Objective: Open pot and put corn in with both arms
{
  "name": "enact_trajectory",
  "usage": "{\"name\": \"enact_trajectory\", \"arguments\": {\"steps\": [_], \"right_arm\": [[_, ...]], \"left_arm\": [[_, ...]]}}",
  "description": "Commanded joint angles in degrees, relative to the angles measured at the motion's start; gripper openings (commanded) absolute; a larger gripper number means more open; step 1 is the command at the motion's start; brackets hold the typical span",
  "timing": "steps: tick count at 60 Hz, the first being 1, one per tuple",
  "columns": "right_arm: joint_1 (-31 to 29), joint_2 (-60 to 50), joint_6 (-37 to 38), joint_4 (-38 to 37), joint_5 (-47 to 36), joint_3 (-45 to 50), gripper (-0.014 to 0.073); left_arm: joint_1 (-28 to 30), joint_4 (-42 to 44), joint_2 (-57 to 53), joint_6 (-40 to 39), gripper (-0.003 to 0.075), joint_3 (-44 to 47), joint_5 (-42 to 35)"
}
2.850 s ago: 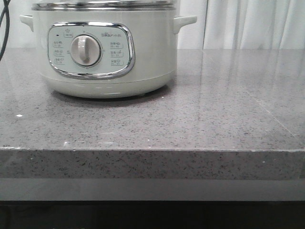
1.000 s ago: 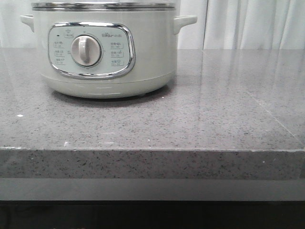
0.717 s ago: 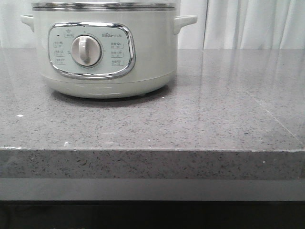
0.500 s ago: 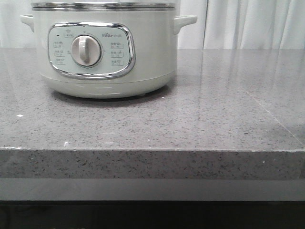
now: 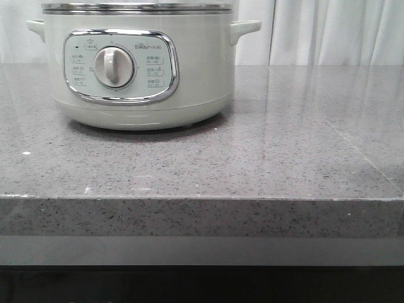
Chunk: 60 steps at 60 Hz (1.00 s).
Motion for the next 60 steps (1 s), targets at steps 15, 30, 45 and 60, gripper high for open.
{"name": "enact_trajectory", "arguments": {"steps": [15,30,45,60], "right_arm": [[0.1,-0.3,0.0,0.4,-3.6,-1.5,-0.0120],[0.1,-0.3,0.0,0.4,-3.5,-1.5,-0.0120],[0.1,-0.3,0.0,0.4,-3.5,-1.5,-0.0120],[0.1,-0.3,0.0,0.4,-3.5,-1.5,-0.0120]], "left_arm": [[0.6,5.2,-1.8,-0.2,-0.0020,1.2,-8.9],[10.7,-2.6,-13.8,-0.2,-0.0020,16.9,-21.6],[20.3,-6.4,-26.7,-0.2,-0.0020,30.6,-27.3],[22.7,-6.7,-32.6,-0.2,-0.0020,38.1,-35.6]]}}
